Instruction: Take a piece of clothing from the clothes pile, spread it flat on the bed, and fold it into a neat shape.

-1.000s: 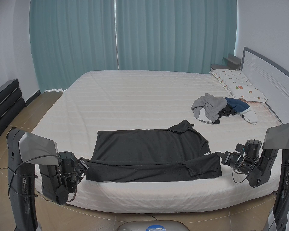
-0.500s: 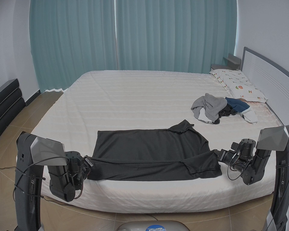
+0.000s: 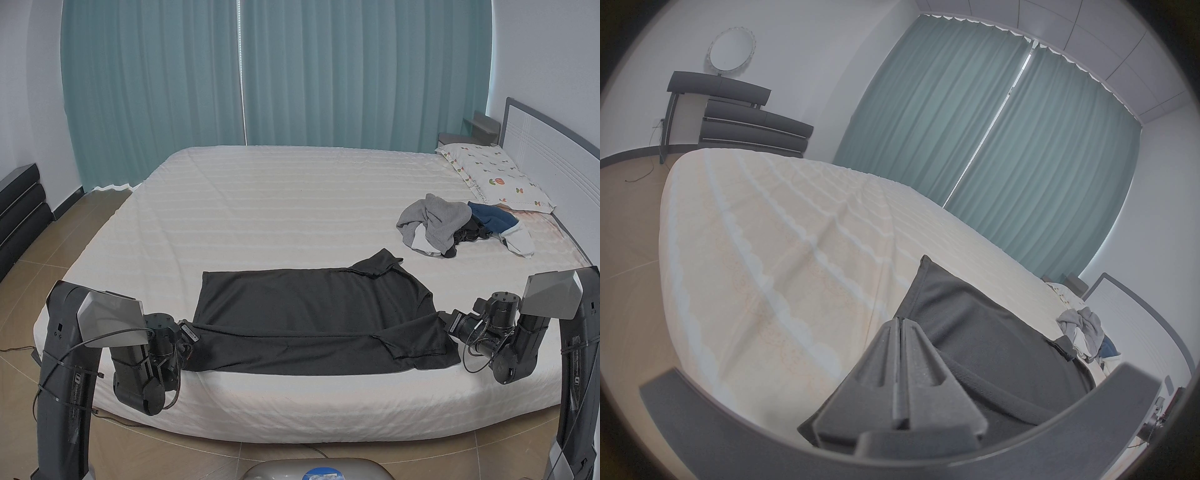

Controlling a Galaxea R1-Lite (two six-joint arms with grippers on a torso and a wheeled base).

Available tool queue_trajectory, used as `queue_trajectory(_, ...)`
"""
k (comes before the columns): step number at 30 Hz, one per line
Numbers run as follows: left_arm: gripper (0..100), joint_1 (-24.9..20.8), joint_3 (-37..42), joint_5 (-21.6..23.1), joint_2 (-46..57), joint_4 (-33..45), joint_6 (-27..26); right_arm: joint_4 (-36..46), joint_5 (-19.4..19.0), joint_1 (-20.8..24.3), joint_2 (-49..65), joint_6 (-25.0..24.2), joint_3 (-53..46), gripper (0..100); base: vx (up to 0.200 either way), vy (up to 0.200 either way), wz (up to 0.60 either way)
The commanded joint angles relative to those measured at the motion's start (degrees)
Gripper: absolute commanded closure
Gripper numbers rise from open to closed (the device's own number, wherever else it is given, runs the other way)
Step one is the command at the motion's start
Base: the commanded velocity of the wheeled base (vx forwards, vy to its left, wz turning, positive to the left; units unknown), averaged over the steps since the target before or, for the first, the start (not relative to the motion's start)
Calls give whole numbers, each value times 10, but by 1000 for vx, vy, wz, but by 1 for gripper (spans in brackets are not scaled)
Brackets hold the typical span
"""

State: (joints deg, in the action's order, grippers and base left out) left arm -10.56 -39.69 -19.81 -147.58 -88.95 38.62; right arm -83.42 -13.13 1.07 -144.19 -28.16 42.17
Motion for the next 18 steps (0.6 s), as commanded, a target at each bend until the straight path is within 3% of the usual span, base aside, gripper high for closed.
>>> queue_trajectory(1, 0, -3, -7, -1, -9, -10, 3, -3, -1, -1, -22, -18, 12, 0, 0, 0, 0)
queue_trajectory(6, 0, 1, -8, -1, -9, -10, 13, -9, -3, -2, -24, -51, 13, 0, 0, 0, 0)
queue_trajectory(18, 0, 12, 37, 5, 53, -10, 73, -7, -13, -45, -4, -189, 20, 0, 0, 0, 0)
